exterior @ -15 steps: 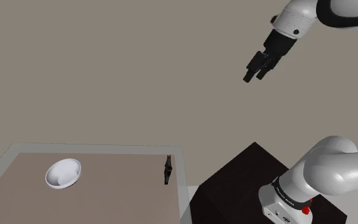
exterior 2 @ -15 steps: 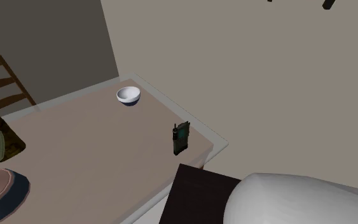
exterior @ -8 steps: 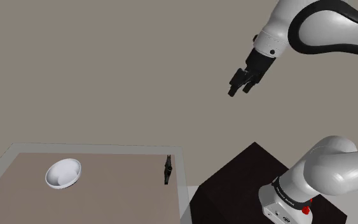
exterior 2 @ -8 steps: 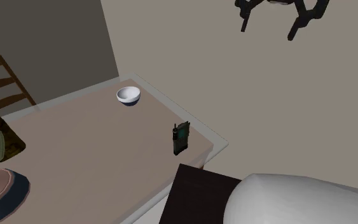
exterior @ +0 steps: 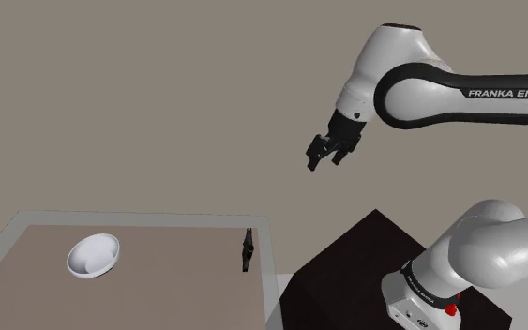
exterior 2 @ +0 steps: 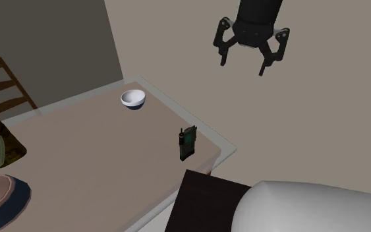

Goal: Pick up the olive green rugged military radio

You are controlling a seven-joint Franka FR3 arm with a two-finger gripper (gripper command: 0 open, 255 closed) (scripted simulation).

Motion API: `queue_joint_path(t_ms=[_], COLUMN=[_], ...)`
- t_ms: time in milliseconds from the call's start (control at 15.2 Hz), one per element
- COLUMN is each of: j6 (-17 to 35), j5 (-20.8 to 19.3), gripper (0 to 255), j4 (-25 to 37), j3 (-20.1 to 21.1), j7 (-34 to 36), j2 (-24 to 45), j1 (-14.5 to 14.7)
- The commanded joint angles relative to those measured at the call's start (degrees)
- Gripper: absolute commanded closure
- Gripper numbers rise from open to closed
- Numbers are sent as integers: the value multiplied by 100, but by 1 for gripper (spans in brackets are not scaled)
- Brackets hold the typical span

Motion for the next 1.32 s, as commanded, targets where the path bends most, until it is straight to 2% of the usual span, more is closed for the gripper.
queue_joint_path(t_ms=[0,396,660,990,1254], j6=[367,1429,2134,2939,3429], j5=[80,154,-21,-696,-1549], gripper=[0,0,0,0,0], j4=[-134,-253,-176,94,460], j3=[200,802,1187,1520,1432], j7=[227,946,1535,2529,3496], j2=[257,1314,2194,3467,4551], j1=[18,-7,-83,-165,20])
